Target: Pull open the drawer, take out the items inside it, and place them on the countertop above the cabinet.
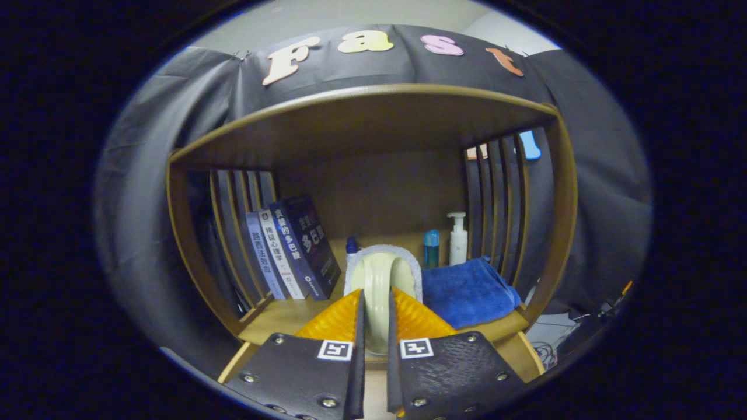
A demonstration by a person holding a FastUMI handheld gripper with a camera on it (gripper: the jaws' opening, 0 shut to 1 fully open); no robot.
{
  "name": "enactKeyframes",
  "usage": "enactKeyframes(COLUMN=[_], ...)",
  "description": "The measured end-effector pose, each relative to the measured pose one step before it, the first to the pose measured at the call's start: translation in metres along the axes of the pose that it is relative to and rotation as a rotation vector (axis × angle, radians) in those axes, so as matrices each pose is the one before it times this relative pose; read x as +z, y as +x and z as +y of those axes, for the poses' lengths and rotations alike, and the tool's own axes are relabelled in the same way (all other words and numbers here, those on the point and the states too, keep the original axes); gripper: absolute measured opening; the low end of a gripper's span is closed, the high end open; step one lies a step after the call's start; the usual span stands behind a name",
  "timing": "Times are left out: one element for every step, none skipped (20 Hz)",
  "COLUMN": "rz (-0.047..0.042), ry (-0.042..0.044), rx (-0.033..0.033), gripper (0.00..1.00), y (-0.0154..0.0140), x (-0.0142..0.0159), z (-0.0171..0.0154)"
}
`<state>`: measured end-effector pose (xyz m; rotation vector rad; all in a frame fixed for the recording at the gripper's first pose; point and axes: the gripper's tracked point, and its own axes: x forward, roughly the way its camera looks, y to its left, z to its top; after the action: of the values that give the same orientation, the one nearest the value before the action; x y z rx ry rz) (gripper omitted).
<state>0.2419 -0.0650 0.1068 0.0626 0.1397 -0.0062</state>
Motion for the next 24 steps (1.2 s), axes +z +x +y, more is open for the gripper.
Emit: enactKeyframes(rz=[0.01220,0.00890,0.00912,0.00591,0.01184,0.01629,0.02294,0.02838,0.02519,0.02318,-0.02872,-0.00545,0.00433,0.01493,0.01384,0.01349,-0.02253,-0.00198,0.00080,-0.00102,-0.00232,0.00964,0.01329,0.00671], ry=[-0.00681,-0.00754,-0.01281,-0.00909,-0.00057,0.00425,0.00900,0.01119,0.01562,0.00958,0.01479,0.00948,0.01701,0.01328,0.00736,0.00279,0.00720,-0.00041,0.00133,0.00012,0.00036,-0.00424,-0.00204,-0.00693], rx=[-0.00284,0.00128,0.00054,-0.00095,-0.00343,-0.00902,-0.00279,0.00663,0.00371,0.00036,0.00177,-0.01305,-0.00684,0.00336,-0.00881,-0.00392,0.00775,-0.00637,-0.00132,0.00396,0.00384,-0.00646,-0.00669,0.00028], gripper=[0.15,0.15,0.15,0.15,0.16,0.15,0.15,0.15,0.15,0.16,0.16,0.16,0.15,0.17,0.17,0.17,0.17,0.18,0.17,0.19,0.19,0.22,0.24,0.31], y=[0.00905,0.00866,0.00915,0.00869,0.00965,0.01010,0.01081,0.01026,0.00876,0.00780,0.00304,0.00556,0.00283,0.00781,0.00531,0.00396,0.00110,0.00899,0.00286,-0.00069,0.00212,0.00068,-0.00095,-0.00025], x=[-0.00620,-0.00613,-0.00774,-0.00597,-0.00832,-0.01000,-0.00929,-0.01063,-0.01022,-0.00731,0.00620,0.00231,0.00028,-0.00465,-0.00280,-0.00203,0.00437,-0.00229,-0.00105,-0.00014,-0.00013,-0.00347,-0.00300,-0.00303], z=[0.00031,0.00255,0.00287,0.00285,0.00292,0.00061,0.00132,0.00317,0.00389,-0.00038,-0.00070,-0.00316,-0.00252,0.00187,-0.00241,-0.00311,0.00101,-0.00119,-0.00126,0.00248,0.00183,-0.00225,-0.00137,0.00198])
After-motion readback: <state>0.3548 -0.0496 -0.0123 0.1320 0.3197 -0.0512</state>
